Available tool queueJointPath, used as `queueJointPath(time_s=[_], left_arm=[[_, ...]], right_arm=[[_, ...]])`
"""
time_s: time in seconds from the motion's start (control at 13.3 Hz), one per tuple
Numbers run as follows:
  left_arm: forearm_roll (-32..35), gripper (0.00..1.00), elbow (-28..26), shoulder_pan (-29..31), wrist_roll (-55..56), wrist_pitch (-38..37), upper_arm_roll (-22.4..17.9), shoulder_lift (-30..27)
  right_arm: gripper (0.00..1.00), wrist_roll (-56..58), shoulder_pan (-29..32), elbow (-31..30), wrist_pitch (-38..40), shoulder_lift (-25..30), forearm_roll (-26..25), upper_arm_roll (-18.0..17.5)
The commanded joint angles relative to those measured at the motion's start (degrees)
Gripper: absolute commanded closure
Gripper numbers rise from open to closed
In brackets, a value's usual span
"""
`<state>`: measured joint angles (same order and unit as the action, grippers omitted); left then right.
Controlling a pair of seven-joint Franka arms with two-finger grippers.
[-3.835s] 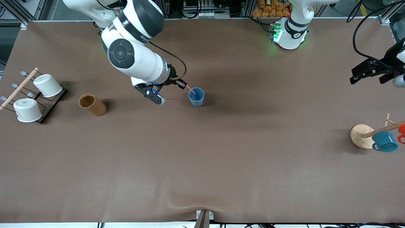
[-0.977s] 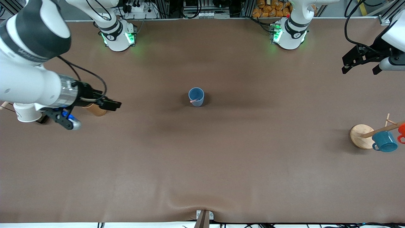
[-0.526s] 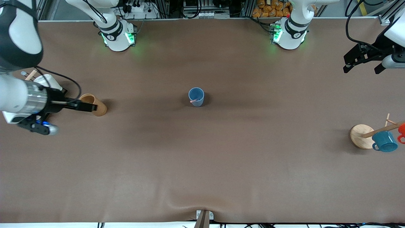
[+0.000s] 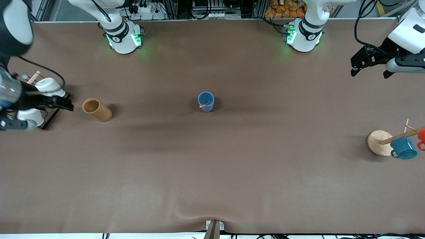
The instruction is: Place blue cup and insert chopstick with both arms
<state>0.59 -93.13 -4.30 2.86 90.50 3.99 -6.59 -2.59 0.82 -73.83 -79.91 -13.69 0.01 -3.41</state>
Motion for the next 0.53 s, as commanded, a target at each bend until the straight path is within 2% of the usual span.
queueJointPath(time_s=[0.0, 0.23, 0.38, 0.45], left_arm=[[1.1, 0.00, 0.4, -0.1, 0.9, -0.1, 0.6, 0.0], [1.4, 0.00, 0.4, 0.3, 0.9, -0.1, 0.5, 0.0], [1.5, 0.00, 0.4, 0.4, 1.1, -0.2, 0.5, -0.1], [1.5, 0.00, 0.4, 0.6, 1.4, -0.2, 0.5, -0.1]], right_arm=[[0.00, 5.0, 1.0, -4.6, -0.1, 5.1, -0.5, 1.9], [0.00, 6.4, 1.2, -12.4, -2.5, 10.9, -0.1, 3.1], [0.00, 6.4, 1.2, -19.7, -7.4, 15.8, -0.1, 3.1], [0.00, 6.4, 1.2, -19.8, -8.0, 15.7, -0.1, 3.2]])
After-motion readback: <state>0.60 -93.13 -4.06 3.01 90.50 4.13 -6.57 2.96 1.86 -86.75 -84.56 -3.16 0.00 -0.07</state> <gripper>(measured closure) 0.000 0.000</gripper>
